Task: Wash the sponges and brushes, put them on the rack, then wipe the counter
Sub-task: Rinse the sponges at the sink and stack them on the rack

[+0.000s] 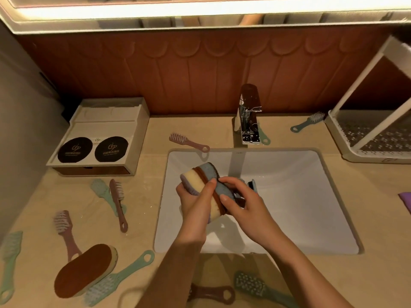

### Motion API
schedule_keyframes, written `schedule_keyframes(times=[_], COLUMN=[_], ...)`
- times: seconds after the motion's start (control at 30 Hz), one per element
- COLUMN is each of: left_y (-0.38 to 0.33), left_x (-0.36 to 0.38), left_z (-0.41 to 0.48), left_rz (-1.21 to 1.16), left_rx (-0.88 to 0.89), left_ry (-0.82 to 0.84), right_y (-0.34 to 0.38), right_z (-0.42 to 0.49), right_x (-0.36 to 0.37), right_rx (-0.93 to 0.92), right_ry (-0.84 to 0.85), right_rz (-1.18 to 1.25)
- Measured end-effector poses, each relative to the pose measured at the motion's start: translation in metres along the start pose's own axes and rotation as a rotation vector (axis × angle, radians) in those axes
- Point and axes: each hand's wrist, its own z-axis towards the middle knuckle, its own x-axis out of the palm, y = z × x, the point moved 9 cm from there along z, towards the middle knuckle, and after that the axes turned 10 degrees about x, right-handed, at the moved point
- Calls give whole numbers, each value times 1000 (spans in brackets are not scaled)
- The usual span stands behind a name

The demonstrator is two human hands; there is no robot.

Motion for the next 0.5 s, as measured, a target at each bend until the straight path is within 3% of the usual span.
schedule_keyframes(times=[0.27,0.4,0.5], left_y=[17,17,8], left_x=[47,90,127], left_z=[-8,-25,-42], left_rz=[53,-135,-203], left_rx=[-195,-362,-378], left_ry=[141,223,315], right_y=[-14,-12,-8], right_z=[-9,-13,-17], right_x=[-37,-67,-102], right_rx=[73,82,85], right_ry=[-83,-120,-166], right_rz=[-63,-96,-74])
